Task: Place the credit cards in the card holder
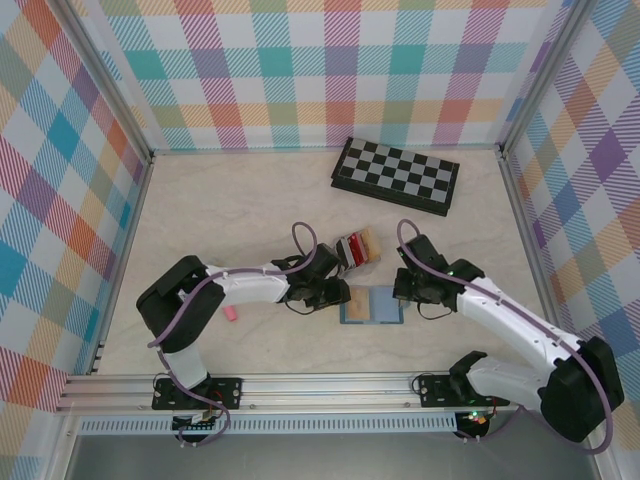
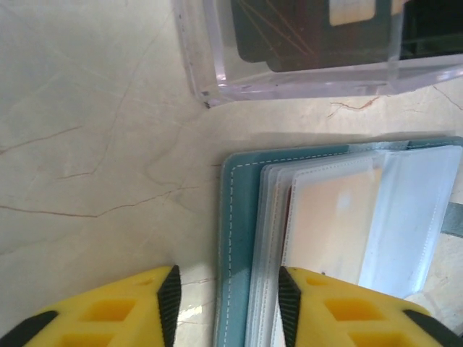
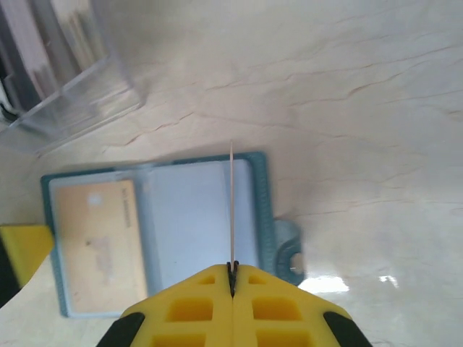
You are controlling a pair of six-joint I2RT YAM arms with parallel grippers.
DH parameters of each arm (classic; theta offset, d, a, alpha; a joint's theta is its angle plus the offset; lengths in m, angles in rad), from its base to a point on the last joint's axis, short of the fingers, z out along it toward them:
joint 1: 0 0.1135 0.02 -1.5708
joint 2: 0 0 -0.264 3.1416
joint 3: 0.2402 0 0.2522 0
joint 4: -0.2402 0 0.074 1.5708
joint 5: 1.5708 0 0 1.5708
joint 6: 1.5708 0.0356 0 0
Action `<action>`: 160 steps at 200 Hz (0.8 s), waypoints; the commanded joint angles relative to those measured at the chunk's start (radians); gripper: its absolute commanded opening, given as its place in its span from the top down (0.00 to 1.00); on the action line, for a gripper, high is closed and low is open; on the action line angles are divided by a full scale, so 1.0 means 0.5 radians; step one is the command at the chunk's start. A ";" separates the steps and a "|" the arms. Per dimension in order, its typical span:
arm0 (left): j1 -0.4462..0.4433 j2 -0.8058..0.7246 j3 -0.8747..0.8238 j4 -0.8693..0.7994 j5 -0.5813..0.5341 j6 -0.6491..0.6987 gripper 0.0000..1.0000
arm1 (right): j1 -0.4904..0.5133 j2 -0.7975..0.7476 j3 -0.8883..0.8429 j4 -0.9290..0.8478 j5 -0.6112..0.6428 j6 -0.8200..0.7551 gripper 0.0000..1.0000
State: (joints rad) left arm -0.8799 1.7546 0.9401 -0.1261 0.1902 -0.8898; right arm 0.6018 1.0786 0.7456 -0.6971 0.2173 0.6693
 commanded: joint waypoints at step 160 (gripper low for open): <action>-0.023 0.151 0.050 0.079 0.144 0.025 0.62 | 0.003 0.134 -0.642 1.109 -0.708 0.276 0.97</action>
State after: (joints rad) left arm -0.8803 1.7782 0.9512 -0.1066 0.2192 -0.8848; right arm 0.6018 1.1172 0.4614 -0.1917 -0.1154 0.8013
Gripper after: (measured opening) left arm 0.401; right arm 0.051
